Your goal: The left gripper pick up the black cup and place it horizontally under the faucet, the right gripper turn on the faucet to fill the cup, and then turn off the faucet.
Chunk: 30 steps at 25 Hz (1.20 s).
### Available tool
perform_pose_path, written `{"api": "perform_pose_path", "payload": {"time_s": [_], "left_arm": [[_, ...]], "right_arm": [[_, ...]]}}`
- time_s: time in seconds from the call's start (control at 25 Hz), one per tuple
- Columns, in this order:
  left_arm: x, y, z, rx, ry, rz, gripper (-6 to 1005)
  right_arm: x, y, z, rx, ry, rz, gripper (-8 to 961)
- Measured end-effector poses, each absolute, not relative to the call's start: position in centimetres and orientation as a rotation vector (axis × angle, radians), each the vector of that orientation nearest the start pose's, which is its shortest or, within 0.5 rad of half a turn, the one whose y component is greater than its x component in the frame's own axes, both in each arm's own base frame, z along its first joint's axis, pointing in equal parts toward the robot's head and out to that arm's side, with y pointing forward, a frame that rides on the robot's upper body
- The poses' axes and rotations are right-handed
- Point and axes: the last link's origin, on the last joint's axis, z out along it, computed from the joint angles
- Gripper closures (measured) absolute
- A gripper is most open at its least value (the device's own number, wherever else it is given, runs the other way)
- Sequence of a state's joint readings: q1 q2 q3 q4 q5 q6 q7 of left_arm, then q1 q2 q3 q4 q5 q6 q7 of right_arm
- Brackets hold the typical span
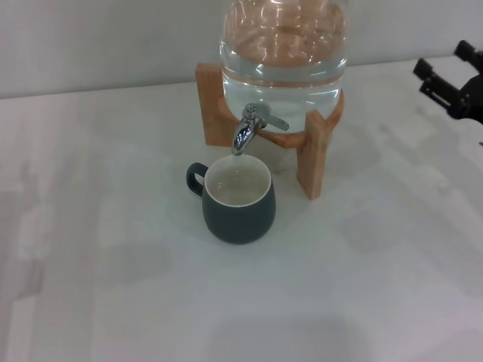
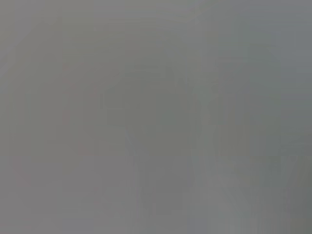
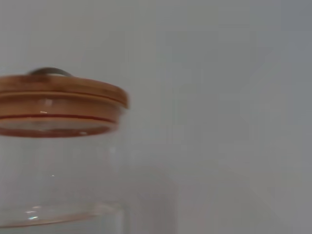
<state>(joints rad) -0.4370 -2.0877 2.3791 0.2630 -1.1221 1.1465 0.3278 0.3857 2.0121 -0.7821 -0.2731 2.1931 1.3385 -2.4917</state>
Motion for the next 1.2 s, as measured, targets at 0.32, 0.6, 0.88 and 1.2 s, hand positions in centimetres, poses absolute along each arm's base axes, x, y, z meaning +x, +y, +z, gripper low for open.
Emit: {"api": "perform_pose_path", "payload": {"time_s": [0.32, 0.6, 0.88, 1.2], "left_arm": [[-32.8, 34.5, -0.3, -1.417, -0.407, -0.419, 511], [-33.9, 34.5, 0.5, -1.333, -0.497, -0.422, 511], [-34.0, 34.9, 1.1, -1.291, -0.531, -0.456, 511], [-34.3, 35.1, 1.6, -1.267, -0.536, -0.458, 511]], "right_arm": [[34.8, 33.3, 7.9, -1.611, 0.443, 0.846, 98], [36.1, 33.0, 8.6, -1.489, 0.468, 0.812, 98], [36.4, 32.9, 9.0, -1.448, 0.470, 0.804, 98], [36.5, 32.9, 9.1, -1.445, 0.471, 0.800, 98]]}}
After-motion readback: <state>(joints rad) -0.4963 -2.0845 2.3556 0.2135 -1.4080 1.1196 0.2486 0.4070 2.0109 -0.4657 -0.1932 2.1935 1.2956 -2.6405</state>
